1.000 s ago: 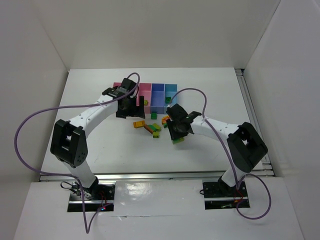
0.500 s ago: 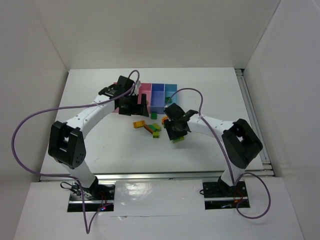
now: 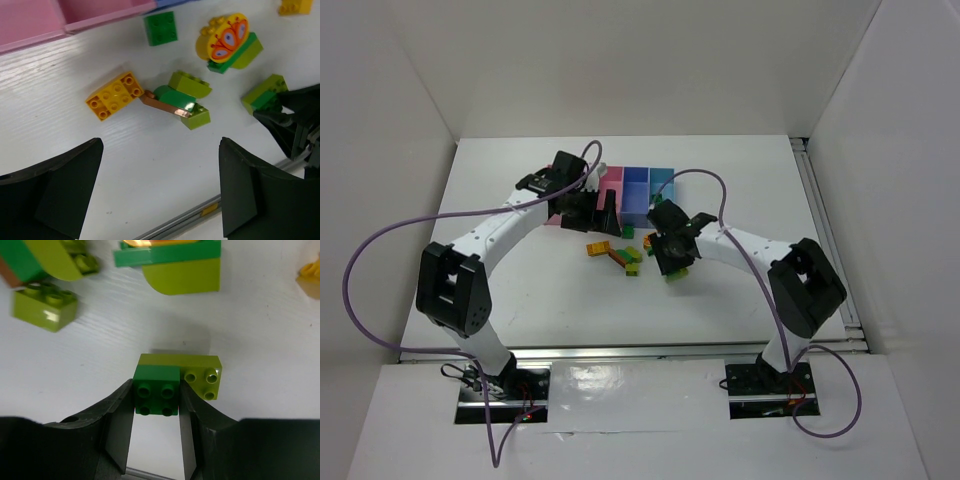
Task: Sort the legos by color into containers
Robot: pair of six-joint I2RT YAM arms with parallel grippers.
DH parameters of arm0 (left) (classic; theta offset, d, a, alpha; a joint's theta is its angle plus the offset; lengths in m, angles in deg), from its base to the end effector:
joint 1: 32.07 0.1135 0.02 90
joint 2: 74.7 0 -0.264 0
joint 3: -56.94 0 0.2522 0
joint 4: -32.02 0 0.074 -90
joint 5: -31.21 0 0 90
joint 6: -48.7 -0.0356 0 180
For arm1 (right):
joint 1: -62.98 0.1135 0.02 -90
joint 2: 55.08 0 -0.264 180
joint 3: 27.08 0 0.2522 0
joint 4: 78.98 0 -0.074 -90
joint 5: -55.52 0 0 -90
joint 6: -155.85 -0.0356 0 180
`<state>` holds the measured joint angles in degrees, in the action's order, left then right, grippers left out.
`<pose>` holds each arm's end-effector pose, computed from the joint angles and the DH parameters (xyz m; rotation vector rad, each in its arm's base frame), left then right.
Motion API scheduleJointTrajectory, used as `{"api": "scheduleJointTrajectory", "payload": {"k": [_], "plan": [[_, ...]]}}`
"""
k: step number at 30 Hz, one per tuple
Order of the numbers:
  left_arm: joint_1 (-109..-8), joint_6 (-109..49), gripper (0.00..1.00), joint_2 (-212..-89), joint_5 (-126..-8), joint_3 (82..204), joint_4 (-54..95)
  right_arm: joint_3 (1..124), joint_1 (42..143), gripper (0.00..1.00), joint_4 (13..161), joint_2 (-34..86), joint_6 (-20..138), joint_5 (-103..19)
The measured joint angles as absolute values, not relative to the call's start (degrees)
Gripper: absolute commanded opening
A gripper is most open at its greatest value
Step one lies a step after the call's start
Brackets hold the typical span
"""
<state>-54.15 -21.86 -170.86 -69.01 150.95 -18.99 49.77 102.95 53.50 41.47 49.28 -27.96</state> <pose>0.3365 -0.1433 0.2793 0.1349 2.5516 -0.5151 0.2554 0.2088 0.1899 -0.5240 2.6853 0.1238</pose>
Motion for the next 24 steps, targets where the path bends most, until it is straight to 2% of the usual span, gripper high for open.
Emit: {"api": "scheduleJointTrajectory", "payload": {"k": [2,4,5,9,14,19,24], "plan": [[-53.7,-23.9,0.95,-170.8,-73.1,151.0,-18.9,51.7,102.1,0.18,52.4,40.7,49.7,-29.6],[-53.4,-26.4,0.91,-170.7,-77.8,151.0,-18.4,53.0,99.9,0.18,52.2,38.7,50.3,-34.6],[-53.3,-27.7,0.86,-170.5,-80.1,151.0,-17.9,53.5,98.2,0.16,52.1,37.6,50.3,-37.1],[-54.4,-32.4,0.82,-168.6,-86.2,151.0,-16.0,55.6,89.2,0.16,52.4,34.2,50.5,-50.5],[-58.7,-35.9,0.82,-166.7,-91.3,151.0,-14.8,55.7,82.7,0.16,54.2,33.6,48.8,-67.4],[-61.7,-36.8,0.82,-166.6,-93.6,151.0,-12.2,51.8,79.0,0.16,64.8,33.6,40.9,-84.2],[-65.1,-36.9,0.82,-167.3,-93.1,151.9,-10.8,50.3,78.1,0.16,72.3,33.6,34.2,-92.7]]}}
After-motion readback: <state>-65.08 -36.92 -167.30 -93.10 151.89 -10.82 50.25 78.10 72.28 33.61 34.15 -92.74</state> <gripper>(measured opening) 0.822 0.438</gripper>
